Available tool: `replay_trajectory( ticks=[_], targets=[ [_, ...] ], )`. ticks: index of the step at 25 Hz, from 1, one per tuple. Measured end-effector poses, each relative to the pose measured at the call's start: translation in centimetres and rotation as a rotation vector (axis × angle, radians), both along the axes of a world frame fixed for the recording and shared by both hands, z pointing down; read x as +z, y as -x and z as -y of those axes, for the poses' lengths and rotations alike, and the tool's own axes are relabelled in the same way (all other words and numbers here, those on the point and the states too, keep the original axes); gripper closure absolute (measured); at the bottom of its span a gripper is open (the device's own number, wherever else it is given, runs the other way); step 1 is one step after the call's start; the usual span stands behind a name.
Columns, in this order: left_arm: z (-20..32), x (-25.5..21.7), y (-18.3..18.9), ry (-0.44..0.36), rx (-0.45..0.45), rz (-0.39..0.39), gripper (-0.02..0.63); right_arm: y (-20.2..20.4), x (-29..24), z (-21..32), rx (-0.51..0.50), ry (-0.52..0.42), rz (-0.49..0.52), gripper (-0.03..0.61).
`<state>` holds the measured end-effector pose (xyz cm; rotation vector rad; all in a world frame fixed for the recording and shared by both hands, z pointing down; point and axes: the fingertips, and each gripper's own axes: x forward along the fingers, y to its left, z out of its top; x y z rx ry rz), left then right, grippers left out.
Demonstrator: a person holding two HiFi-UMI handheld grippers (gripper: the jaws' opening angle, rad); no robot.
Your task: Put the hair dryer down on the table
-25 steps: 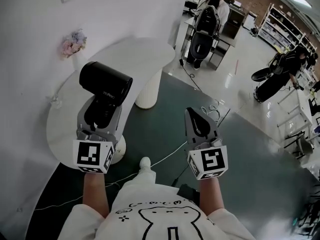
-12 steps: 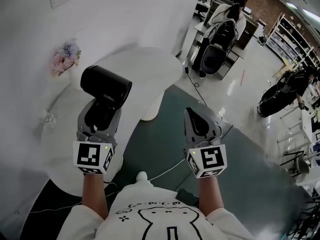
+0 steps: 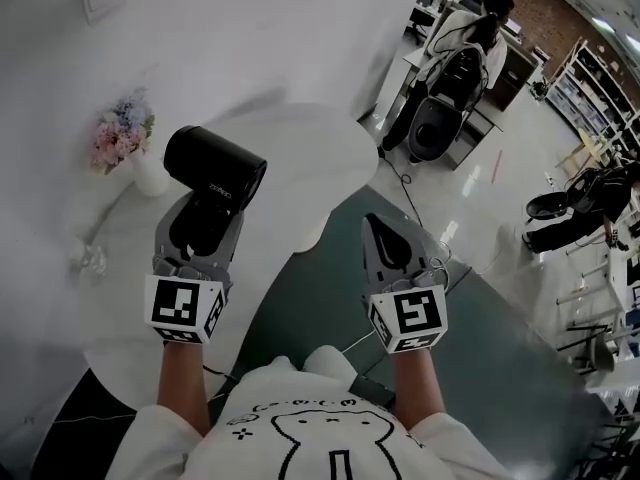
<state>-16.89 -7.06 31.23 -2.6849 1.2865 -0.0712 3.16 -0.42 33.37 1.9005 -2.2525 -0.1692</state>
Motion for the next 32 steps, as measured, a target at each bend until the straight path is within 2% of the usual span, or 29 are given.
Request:
replay_trajectory(
  ticks=[6,12,19,26,32],
  targets=[
    [3.9,0.2,-2.4,0.003,-0.054,0.007,0.354,-3.2,0.4,4.6,-0.050,0.006,0.009,0.578],
    [8.1,-0.2,-6.5,-0.002,-0.136,-0.055,0.354,-6.4,0.0,9.4,-0.182,-0.006,-0.035,0.578],
    [14.6,0.2,-12.1,0.012,-0.184,-0.018,0.354,-11.3,0.3,16.8,-0.246,-0.010,-0.008,0.578],
    [18.1,2.5,-16.4,0.096,-0.257,0.000,0.354,-15.0,1.5,20.1,-0.303,0.034,0.007,0.578],
    [22.0,5.0,-17.8,0.219,-0.310,0.027,0.354,-15.8,2.2,23.4,-0.331,0.072,0.023,0.578]
  ],
)
